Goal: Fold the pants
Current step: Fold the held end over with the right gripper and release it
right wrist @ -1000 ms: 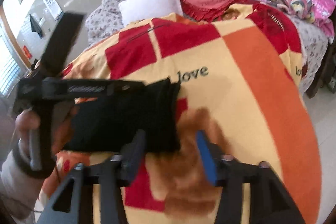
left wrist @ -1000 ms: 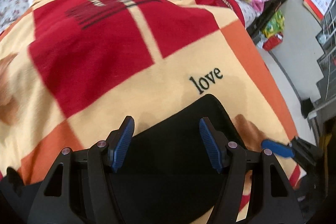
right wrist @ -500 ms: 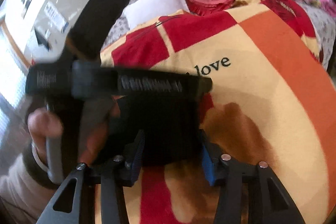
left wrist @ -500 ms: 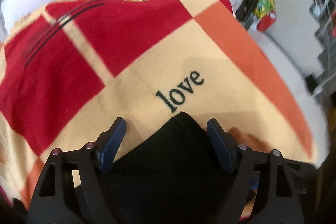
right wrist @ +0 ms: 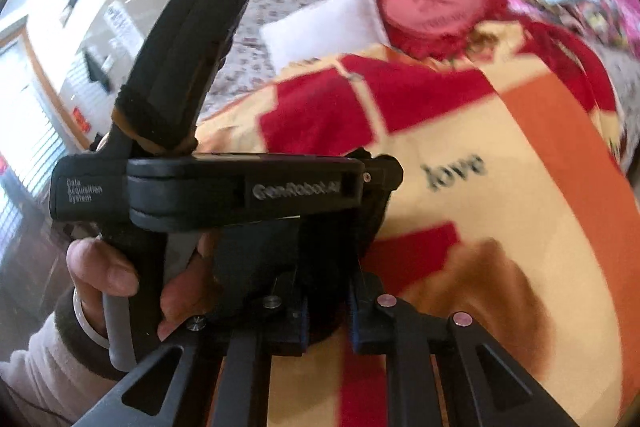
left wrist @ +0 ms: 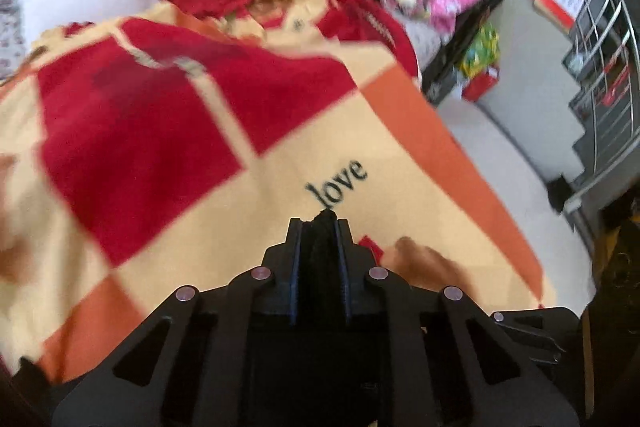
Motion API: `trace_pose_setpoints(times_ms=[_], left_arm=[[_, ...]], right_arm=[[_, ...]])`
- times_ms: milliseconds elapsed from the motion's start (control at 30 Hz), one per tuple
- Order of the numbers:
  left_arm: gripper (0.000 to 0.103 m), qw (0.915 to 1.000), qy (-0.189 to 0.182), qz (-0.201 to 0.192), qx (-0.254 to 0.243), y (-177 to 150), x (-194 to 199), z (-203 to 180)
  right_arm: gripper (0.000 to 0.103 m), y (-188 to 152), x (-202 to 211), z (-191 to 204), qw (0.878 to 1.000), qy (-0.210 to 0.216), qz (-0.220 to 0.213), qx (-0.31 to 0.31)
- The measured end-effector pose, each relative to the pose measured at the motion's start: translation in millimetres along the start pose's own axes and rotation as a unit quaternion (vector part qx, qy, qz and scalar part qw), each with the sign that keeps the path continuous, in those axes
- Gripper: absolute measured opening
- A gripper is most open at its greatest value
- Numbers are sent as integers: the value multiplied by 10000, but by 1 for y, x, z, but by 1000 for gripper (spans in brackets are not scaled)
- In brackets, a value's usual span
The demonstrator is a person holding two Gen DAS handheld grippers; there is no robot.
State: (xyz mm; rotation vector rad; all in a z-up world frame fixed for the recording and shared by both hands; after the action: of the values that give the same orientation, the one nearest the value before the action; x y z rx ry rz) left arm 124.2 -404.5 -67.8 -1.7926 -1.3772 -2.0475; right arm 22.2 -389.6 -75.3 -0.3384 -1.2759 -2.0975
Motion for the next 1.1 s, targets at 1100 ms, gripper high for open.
trace_pose_setpoints(times_ms=[1100], left_arm=[[15, 9695, 1475, -401, 1916, -136, 123, 192]], right_arm=[[32, 5, -77, 95, 9915, 215, 756, 1040]])
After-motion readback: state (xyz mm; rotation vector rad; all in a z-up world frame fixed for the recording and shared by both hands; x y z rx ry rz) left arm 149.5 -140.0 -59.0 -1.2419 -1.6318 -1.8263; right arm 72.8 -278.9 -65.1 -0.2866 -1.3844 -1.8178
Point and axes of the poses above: each gripper's, at about its wrist camera, not at the fingertips, and x roughly against the way its jaws point, z to its left, y to its top, the point moved 8 cm from there along -x, roughly the way its jaws point, and after that the axes turned 10 degrees about y, right-handed, at the moved point
